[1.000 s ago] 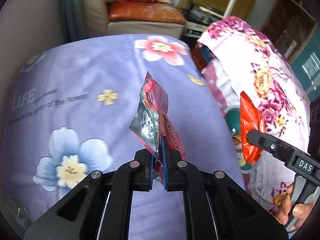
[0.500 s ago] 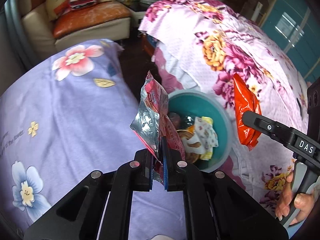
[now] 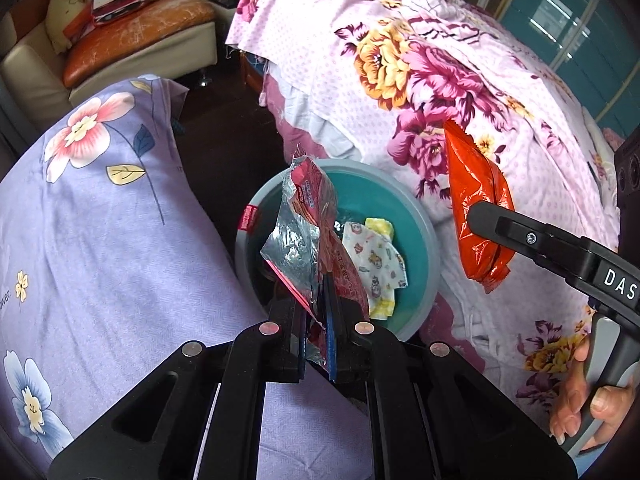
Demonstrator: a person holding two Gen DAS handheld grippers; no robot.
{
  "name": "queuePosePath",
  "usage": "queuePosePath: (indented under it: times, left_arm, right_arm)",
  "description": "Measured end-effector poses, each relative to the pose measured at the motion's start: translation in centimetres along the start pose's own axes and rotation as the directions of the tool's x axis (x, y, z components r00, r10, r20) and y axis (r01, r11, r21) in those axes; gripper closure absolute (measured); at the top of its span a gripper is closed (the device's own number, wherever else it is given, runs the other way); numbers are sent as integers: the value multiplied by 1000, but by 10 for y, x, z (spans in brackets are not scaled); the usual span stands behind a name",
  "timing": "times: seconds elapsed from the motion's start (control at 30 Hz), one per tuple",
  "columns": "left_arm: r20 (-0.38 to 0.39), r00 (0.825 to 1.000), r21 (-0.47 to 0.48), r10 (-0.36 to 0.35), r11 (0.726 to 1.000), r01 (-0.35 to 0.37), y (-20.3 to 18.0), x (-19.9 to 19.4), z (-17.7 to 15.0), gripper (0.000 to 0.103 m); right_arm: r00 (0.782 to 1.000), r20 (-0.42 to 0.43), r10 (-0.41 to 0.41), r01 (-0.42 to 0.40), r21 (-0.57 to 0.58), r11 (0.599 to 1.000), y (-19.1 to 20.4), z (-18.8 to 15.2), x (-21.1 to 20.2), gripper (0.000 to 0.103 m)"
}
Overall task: Collect trash
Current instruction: 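Carry the wafer pack and orange bag over the teal bucket and release both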
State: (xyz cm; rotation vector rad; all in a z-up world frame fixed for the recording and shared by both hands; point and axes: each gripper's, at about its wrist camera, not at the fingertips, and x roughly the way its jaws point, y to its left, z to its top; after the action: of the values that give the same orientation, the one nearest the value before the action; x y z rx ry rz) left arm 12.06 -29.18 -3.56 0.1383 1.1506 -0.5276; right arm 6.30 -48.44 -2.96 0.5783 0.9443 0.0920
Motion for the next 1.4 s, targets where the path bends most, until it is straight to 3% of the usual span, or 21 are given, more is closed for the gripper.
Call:
queuePosePath:
  times: [0.57, 0.6, 0.67, 0.7, 0.73, 0.8, 1.0, 1.4]
  left_arm:
    - [-60, 997, 5, -56, 998, 57, -1, 39, 2, 91]
    - [-66, 996, 2, -61, 998, 62, 0, 41, 2, 83]
    - [-76, 995, -3, -57, 998, 57, 1, 44, 2, 49]
    - [-62, 997, -2, -40, 999, 40, 2, 43, 2, 24]
    - [-39, 999, 1, -20, 1000, 20, 3, 40, 1, 14]
    - [2, 1000, 13, 7, 1000, -7, 5, 32, 1, 12]
    - [24, 998, -2, 49, 999, -49, 18, 20, 0, 10]
    - [37, 998, -93, 43, 995, -39, 50, 7, -10, 9]
  right_arm:
    - [999, -17, -52, 52, 19, 998, -6, 5, 9, 62]
    - [998, -18, -53, 53, 19, 998, -5, 5, 10, 62]
    - [998, -21, -57, 58, 20, 998, -6, 6, 12, 62]
    - [998, -24, -61, 61, 20, 998, -6, 6, 13, 62]
    - [998, -25, -62, 62, 20, 998, -6, 7, 14, 62]
    - [997, -29, -66, 67, 21, 998, -6, 8, 17, 61]
    - [996, -46, -75, 76, 16, 997, -1, 10, 25, 61]
    - [991, -74, -109, 107, -32, 994, 20, 8, 41, 58]
